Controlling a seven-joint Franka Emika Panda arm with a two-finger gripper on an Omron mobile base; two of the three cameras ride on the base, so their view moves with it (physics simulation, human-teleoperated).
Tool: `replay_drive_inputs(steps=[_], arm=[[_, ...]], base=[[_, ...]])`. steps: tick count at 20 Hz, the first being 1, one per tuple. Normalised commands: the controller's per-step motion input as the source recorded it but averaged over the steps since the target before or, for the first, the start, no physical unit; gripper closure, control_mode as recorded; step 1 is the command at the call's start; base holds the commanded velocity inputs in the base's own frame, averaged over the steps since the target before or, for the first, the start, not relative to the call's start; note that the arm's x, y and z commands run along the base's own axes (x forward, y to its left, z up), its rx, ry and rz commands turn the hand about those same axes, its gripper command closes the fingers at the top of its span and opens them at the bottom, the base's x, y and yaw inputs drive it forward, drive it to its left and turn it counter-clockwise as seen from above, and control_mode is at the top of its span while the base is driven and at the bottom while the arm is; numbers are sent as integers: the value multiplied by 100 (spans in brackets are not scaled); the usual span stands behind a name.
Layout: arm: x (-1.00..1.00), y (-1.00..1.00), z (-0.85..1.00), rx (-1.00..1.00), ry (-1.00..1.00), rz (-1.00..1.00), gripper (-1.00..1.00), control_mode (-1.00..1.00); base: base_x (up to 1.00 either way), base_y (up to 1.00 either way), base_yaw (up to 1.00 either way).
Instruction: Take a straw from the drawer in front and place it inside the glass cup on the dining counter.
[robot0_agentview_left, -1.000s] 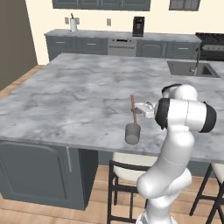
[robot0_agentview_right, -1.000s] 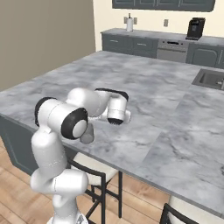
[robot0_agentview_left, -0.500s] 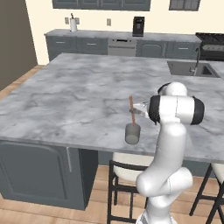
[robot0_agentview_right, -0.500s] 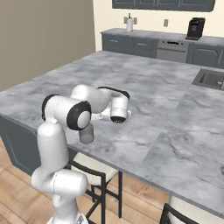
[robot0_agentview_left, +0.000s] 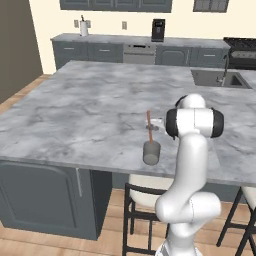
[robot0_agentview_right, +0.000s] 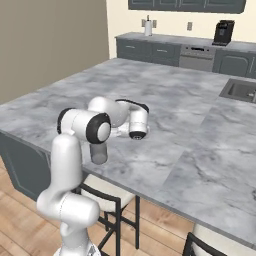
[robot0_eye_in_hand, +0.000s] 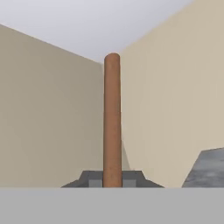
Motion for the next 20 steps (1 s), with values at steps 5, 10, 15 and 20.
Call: replay_drive_inputs(steps=[5, 10, 15, 20], arm=[[13, 0, -21, 3, 0, 8, 100, -100], [15, 0, -22, 4, 0, 8, 100, -100], [6, 0, -22, 2, 0, 7, 100, -100], [-4, 0, -22, 1, 0, 5, 100, -100]], base=[[0, 0, 0], [0, 0, 0], [0, 0, 0], [0, 0, 0]])
